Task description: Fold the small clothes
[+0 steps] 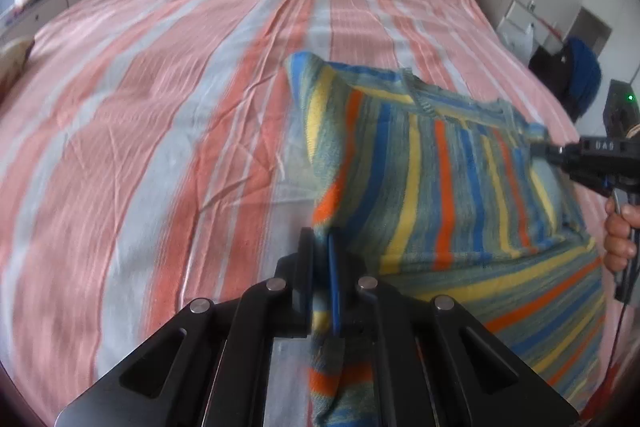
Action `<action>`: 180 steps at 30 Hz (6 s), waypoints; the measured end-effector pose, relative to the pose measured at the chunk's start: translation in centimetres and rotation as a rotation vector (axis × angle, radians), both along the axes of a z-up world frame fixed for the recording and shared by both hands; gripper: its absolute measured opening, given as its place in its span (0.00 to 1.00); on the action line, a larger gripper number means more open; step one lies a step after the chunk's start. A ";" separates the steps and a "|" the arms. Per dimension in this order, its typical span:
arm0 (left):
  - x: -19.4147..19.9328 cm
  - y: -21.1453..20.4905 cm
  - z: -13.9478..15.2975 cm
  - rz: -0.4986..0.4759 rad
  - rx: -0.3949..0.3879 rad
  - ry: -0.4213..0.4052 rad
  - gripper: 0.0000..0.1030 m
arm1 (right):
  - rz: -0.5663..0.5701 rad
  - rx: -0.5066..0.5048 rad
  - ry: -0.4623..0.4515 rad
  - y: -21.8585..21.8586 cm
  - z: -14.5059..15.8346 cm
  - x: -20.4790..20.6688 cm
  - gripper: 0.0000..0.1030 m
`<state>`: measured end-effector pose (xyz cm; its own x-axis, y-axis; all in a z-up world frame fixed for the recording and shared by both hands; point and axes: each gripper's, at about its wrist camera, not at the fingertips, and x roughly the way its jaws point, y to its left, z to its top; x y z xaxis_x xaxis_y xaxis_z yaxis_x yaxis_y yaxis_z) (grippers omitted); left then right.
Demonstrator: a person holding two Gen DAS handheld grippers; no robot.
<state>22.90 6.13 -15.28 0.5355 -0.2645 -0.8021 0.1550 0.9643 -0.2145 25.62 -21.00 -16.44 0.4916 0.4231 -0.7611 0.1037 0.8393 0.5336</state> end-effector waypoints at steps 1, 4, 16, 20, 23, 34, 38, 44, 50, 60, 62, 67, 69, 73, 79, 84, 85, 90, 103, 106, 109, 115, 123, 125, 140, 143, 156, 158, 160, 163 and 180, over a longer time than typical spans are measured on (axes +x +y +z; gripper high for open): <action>0.0 0.0 -0.1 -0.002 -0.001 0.002 0.05 | -0.005 -0.009 -0.041 0.2 0.6 0.1 0.03; 0.1 -0.3 0.4 -0.024 0.012 0.022 0.12 | 0.001 -0.053 -0.029 0.4 0.4 0.6 0.04; 6.0 -1.7 1.6 -0.016 0.100 0.068 0.26 | 0.227 0.154 -0.077 1.5 2.7 -4.7 0.52; 5.6 0.0 0.7 0.095 0.090 0.068 0.29 | 0.263 0.071 0.069 3.8 -1.8 -6.0 0.41; 4.0 1.2 1.8 0.104 0.080 0.045 0.39 | 0.275 -0.087 -0.042 4.4 0.6 -8.3 0.37; -8.3 1.5 7.4 0.005 0.079 -0.081 0.92 | 0.102 -0.323 -0.311 -0.5 6.5 -21.4 0.82; -13.0 0.1 6.1 0.006 0.096 -0.104 0.94 | -0.047 -0.410 -0.272 -4.4 4.6 -26.5 0.87; -15.6 -1.7 1.7 0.015 0.114 -0.076 0.95 | -0.135 -0.527 -0.222 -7.8 2.8 -31.6 0.92; -16.5 -2.4 -0.4 0.019 0.151 -0.106 0.99 | -0.181 -0.563 -0.186 -7.9 -0.6 -32.2 0.94; -16.3 -2.2 -1.1 0.011 0.142 -0.107 1.00 | -0.202 -0.565 -0.250 -7.9 -2.5 -32.8 1.00; -16.3 -2.2 -1.1 0.007 0.140 -0.102 1.00 | -0.201 -0.577 -0.250 -7.7 -2.6 -32.8 1.00; -16.2 -2.2 -1.2 -0.002 0.139 -0.088 1.00 | -0.200 -0.584 -0.252 -7.6 -2.7 -32.8 1.00; -16.2 -2.1 -1.2 -0.005 0.138 -0.082 1.00 | -0.200 -0.586 -0.252 -7.6 -2.7 -32.8 1.00; -16.0 -2.0 -1.2 -0.008 0.135 -0.076 1.00 | -0.201 -0.587 -0.253 -7.5 -2.7 -32.9 1.00; -16.0 -1.9 -1.3 -0.008 0.132 -0.074 1.00 | -0.199 -0.596 -0.259 -7.5 -2.8 -32.8 1.00; -16.0 -1.9 -1.3 -0.008 0.132 -0.074 1.00 | -0.199 -0.600 -0.265 -7.4 -2.9 -32.9 1.00; -16.1 -2.0 -1.3 -0.008 0.132 -0.075 1.00 | -0.199 -0.600 -0.265 -7.4 -2.9 -32.9 1.00; -16.1 -1.9 -1.3 -0.008 0.131 -0.075 1.00 | -0.200 -0.600 -0.264 -7.4 -2.9 -32.9 1.00; -16.1 -1.9 -1.2 -0.006 0.131 -0.076 1.00 | -0.200 -0.601 -0.265 -7.4 -2.9 -32.9 1.00; -16.1 -1.9 -1.2 -0.006 0.132 -0.076 1.00 | -0.200 -0.602 -0.266 -7.3 -2.9 -32.9 1.00; -16.1 -1.9 -1.2 -0.005 0.131 -0.076 1.00 | -0.200 -0.602 -0.266 -7.4 -2.9 -32.9 1.00; -16.1 -1.9 -1.3 -0.005 0.131 -0.076 1.00 | -0.200 -0.602 -0.266 -7.3 -2.9 -32.9 1.00; -16.2 -1.9 -1.2 -0.004 0.131 -0.077 1.00 | -0.201 -0.604 -0.266 -7.3 -2.9 -32.9 1.00; -16.2 -1.9 -1.2 -0.004 0.131 -0.077 1.00 | -0.201 -0.604 -0.266 -7.3 -2.9 -32.9 1.00; -16.2 -1.8 -1.2 -0.002 0.131 -0.078 1.00 | -0.201 -0.605 -0.267 -7.3 -2.9 -33.0 1.00; -16.2 -1.9 -1.2 -0.001 0.131 -0.078 1.00 | -0.201 -0.606 -0.267 -7.3 -2.9 -33.0 1.00; -16.3 -1.9 -1.2 0.000 0.132 -0.079 1.00 | -0.201 -0.607 -0.268 -7.3 -2.9 -33.0 1.00; -16.3 -1.8 -1.2 0.000 0.132 -0.079 1.00 | -0.201 -0.607 -0.268 -7.3 -2.9 -33.0 1.00; -16.3 -1.9 -1.2 0.001 0.132 -0.079 1.00 | -0.201 -0.607 -0.268 -7.3 -2.9 -33.0 1.00; -16.3 -1.9 -1.2 0.001 0.131 -0.079 1.00 | -0.201 -0.608 -0.268 -7.3 -2.9 -33.0 1.00; -19.7 2.5 0.7 0.023 0.053 0.046 0.99 | -0.104 -0.564 -0.200 -7.3 0.6 -33.5 1.00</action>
<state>3.22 8.58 -14.62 0.5036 -0.2085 -0.8384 0.1236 0.9778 -0.1690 -7.85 -28.25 -15.88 0.6650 -0.0767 -0.7429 0.1437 0.9893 0.0265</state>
